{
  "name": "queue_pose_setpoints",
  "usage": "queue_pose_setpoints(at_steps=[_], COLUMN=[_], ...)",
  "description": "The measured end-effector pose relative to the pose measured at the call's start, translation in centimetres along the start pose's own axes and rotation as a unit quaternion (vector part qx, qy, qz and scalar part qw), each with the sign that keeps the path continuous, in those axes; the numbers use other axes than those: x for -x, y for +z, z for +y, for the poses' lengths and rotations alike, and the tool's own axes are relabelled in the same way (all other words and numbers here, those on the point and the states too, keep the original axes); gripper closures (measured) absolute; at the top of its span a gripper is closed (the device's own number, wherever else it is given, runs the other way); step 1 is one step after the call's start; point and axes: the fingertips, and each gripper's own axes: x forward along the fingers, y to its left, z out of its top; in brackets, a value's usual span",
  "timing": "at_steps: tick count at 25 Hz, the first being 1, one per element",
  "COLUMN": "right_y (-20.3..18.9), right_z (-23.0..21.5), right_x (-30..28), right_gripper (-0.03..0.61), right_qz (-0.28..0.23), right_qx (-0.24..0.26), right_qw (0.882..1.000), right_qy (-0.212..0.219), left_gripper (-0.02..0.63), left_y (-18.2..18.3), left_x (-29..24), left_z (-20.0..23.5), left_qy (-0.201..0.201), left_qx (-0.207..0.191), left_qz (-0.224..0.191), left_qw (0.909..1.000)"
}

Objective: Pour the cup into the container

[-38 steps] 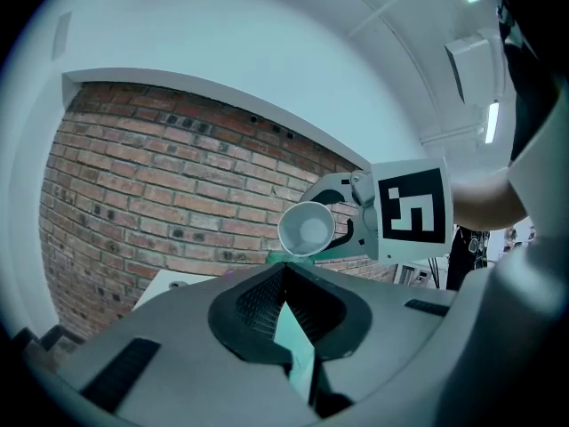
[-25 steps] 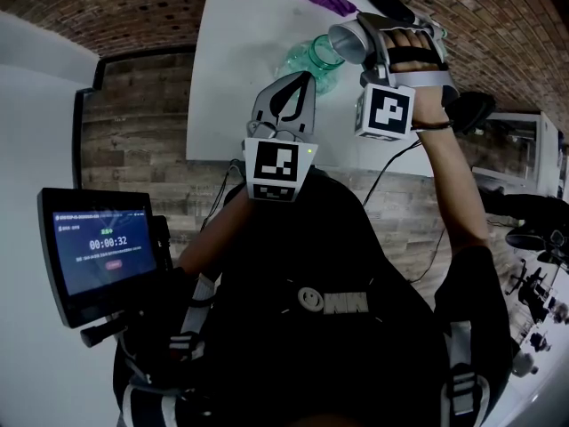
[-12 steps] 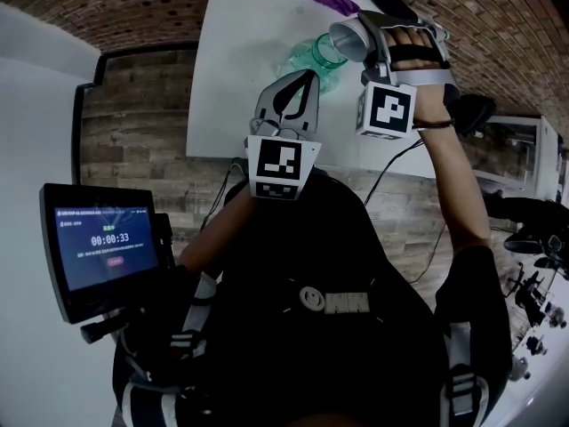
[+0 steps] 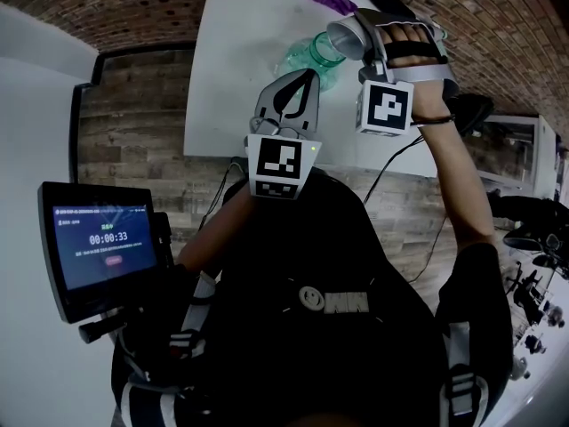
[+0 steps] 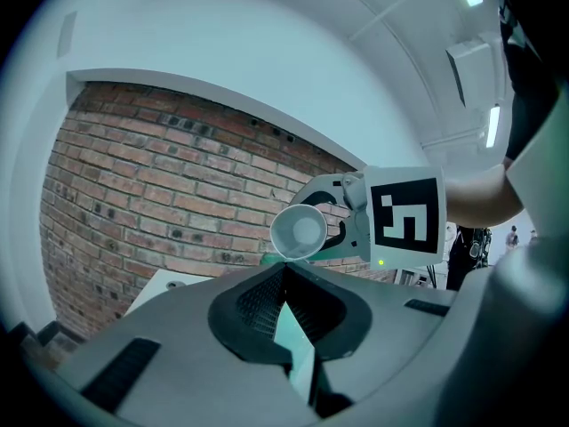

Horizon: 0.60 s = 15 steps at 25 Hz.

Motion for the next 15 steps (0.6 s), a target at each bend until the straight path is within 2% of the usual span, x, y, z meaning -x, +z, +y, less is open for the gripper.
queue_pose_setpoints(at_steps=[15], right_y=[0.23], right_z=[-0.30], right_x=[-0.08], right_gripper=[0.290], right_qz=[-0.002], right_qx=[0.033], right_qw=[0.999], right_qy=[-0.003], left_gripper=[0.614], left_y=[-0.16], left_x=[0.00], left_z=[-0.25], left_qy=[-0.002], left_qx=[-0.001], left_qz=[0.000], left_qw=[1.0000])
